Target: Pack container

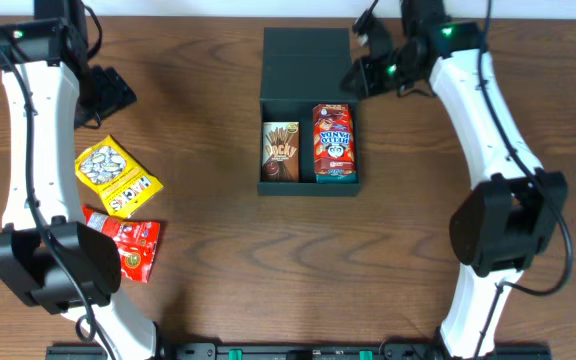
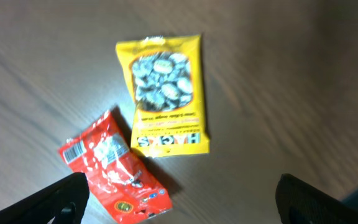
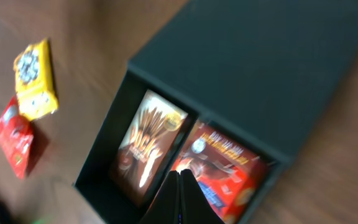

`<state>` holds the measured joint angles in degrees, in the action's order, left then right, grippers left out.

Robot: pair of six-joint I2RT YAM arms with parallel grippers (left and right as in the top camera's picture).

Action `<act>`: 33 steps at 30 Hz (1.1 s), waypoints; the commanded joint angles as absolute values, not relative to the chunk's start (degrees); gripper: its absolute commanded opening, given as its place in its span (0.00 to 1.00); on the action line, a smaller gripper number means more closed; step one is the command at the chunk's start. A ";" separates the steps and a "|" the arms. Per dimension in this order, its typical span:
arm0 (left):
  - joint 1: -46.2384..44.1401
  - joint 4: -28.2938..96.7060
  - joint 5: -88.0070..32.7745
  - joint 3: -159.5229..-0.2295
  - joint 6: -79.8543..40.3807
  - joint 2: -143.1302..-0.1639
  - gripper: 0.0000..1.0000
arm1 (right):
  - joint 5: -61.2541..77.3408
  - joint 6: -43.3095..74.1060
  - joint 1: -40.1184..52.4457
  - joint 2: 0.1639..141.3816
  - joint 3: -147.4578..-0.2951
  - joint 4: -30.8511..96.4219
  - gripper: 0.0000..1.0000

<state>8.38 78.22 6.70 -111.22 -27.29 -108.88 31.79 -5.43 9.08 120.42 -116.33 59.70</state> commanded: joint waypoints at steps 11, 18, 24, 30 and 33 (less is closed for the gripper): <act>8.36 68.66 9.02 -87.72 -36.49 -108.92 0.95 | 28.32 -5.15 3.57 119.15 -118.96 60.51 0.07; 10.72 64.51 10.50 -81.95 -37.91 -108.95 0.95 | 28.32 -4.60 2.92 119.15 -118.96 61.10 0.55; 15.81 58.67 5.45 -77.67 -36.71 -108.95 0.95 | 28.29 -2.92 2.92 119.15 -118.96 61.12 0.69; 18.94 50.04 -2.15 -74.19 -30.30 -108.95 0.95 | 28.53 -1.43 2.96 119.15 -118.96 61.10 0.71; 18.35 46.61 -3.05 -73.78 -26.98 -108.97 0.95 | 28.91 -0.62 2.96 119.15 -118.96 61.12 0.71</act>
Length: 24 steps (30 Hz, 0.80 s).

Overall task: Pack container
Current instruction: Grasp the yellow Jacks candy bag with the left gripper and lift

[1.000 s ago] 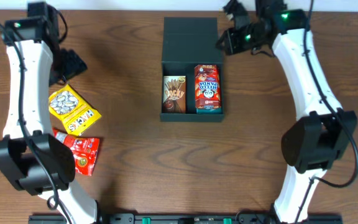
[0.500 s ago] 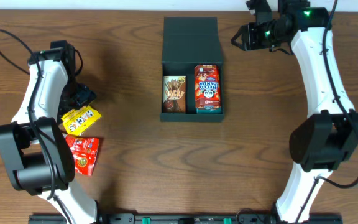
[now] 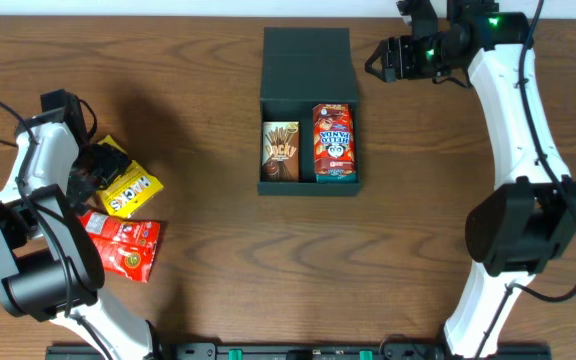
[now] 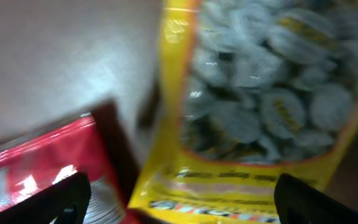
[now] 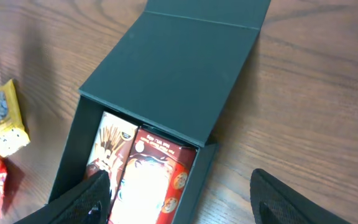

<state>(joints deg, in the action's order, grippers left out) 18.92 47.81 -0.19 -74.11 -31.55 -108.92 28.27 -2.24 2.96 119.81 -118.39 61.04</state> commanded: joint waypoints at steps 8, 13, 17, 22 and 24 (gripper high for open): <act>17.98 41.50 -2.57 -73.73 -22.39 -109.47 0.95 | 28.95 0.86 3.07 119.15 -118.96 62.13 0.70; 18.02 41.06 -3.11 -73.69 -22.02 -112.40 0.95 | 28.95 1.63 3.07 119.15 -118.96 62.59 0.69; 18.02 40.80 -5.02 -73.69 -22.04 -114.87 0.95 | 28.97 1.93 3.09 119.15 -118.96 62.57 0.69; 18.02 40.16 -4.97 -73.84 -22.79 -114.96 0.72 | 28.95 2.59 3.07 119.15 -118.96 62.54 0.67; 18.02 40.18 -5.02 -74.17 -23.35 -114.96 0.55 | 28.95 2.59 3.07 119.15 -118.96 62.54 0.66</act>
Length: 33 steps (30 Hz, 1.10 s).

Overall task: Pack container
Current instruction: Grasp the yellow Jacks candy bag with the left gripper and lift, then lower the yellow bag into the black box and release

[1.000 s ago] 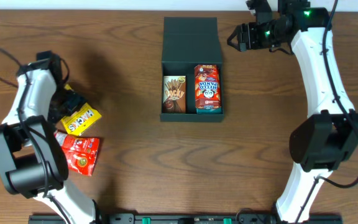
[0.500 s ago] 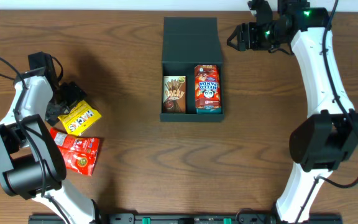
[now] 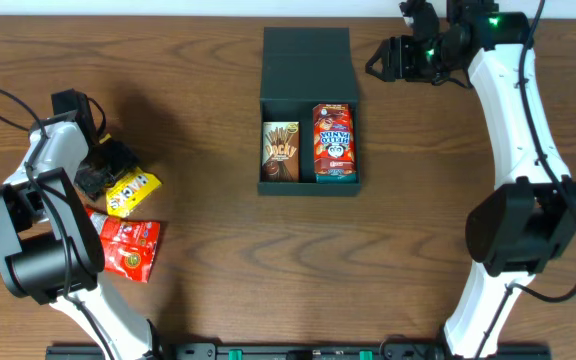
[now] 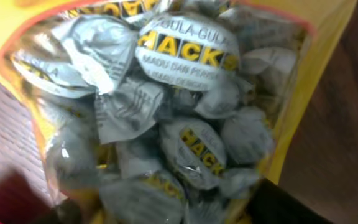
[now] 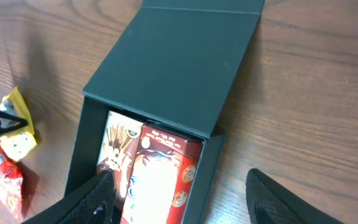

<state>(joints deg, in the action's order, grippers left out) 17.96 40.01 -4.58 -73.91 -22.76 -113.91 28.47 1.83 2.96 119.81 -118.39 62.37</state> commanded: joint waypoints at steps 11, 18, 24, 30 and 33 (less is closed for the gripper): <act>13.34 45.15 -5.82 -86.43 -21.69 -111.46 0.06 | 28.95 4.47 1.72 119.15 -118.96 60.36 0.65; -0.60 43.92 -16.67 -95.66 -19.68 -110.54 0.06 | 28.93 4.40 -1.56 119.15 -118.96 59.99 0.66; -16.88 41.91 -16.53 -97.67 -19.68 -110.61 0.06 | 28.93 3.05 -4.40 119.15 -118.96 59.99 0.66; -24.88 42.00 -16.14 -97.67 -19.27 -112.42 0.06 | 28.91 1.50 -5.63 119.15 -118.96 60.03 0.66; -26.13 43.05 -16.14 -97.67 -19.84 -113.12 0.08 | 28.93 1.13 -5.61 119.15 -118.96 60.42 0.67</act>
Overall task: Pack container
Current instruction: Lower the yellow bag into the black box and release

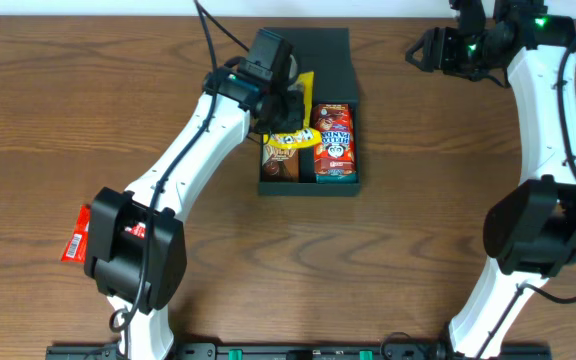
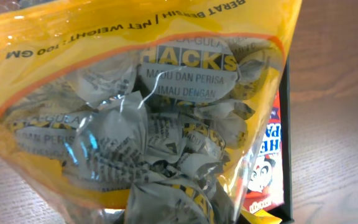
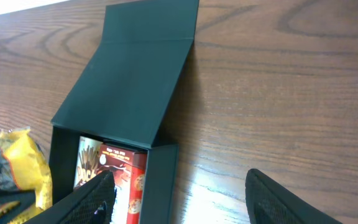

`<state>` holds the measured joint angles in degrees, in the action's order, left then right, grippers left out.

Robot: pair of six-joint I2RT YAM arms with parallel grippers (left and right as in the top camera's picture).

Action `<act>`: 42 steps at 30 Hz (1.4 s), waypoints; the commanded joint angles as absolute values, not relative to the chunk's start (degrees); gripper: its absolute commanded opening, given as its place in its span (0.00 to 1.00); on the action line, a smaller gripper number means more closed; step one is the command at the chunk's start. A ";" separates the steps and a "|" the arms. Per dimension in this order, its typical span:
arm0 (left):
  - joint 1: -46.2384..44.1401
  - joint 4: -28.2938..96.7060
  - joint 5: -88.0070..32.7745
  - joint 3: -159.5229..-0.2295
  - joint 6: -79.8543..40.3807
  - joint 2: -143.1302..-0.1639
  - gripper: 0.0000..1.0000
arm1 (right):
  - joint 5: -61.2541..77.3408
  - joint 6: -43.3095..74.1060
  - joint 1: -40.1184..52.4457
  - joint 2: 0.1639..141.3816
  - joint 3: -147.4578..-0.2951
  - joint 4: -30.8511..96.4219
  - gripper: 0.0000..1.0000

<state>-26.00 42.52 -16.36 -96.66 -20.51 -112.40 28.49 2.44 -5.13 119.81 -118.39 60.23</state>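
Observation:
The dark green box (image 1: 308,190) lies open at the table's back centre, its lid (image 1: 308,55) folded flat behind. Inside sit a Pocky box (image 1: 277,163) on the left and a red Hello Panda box (image 1: 334,140) on the right. My left gripper (image 1: 280,100) is shut on the yellow Hacks candy bag (image 1: 294,135), which hangs over the box's left half. The bag (image 2: 142,112) fills the left wrist view and hides the fingers. My right gripper (image 1: 423,50) is open and holds nothing, off the box's back right. In the right wrist view the right gripper (image 3: 185,205) faces the lid (image 3: 129,81).
A red snack packet (image 1: 75,232) lies at the far left, partly behind the left arm's base. The left arm reaches diagonally across the table's left half. Bare wood surrounds the box.
The yellow bag was on the table at the far left with my left gripper on it. It now hangs in that gripper over the open box. My right gripper sits slightly farther right.
My left gripper stood open above the yellow bag and red packet, and the right was shut close to the box. Then the left was down at the yellow bag and the right open farther back. The bag is now held over the box.

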 commanded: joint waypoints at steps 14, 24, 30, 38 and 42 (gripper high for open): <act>-26.00 44.75 -14.83 -97.69 -20.32 -112.99 0.93 | 28.93 0.56 -5.61 119.15 -118.93 62.50 0.67; -26.00 42.44 -10.48 -96.01 -19.73 -113.16 0.06 | 28.93 0.56 -5.61 119.15 -118.96 62.35 0.66; -26.02 36.53 -10.52 -89.25 -21.89 -113.19 0.06 | 28.93 0.58 -5.61 119.15 -118.96 62.41 0.66; -26.35 32.69 -11.75 -83.99 -21.85 -115.85 0.06 | 28.95 0.58 -5.61 119.15 -118.93 62.70 0.66; -26.65 31.55 -15.07 -84.01 -21.87 -118.48 0.06 | 28.93 0.58 -5.61 119.15 -118.96 63.46 0.65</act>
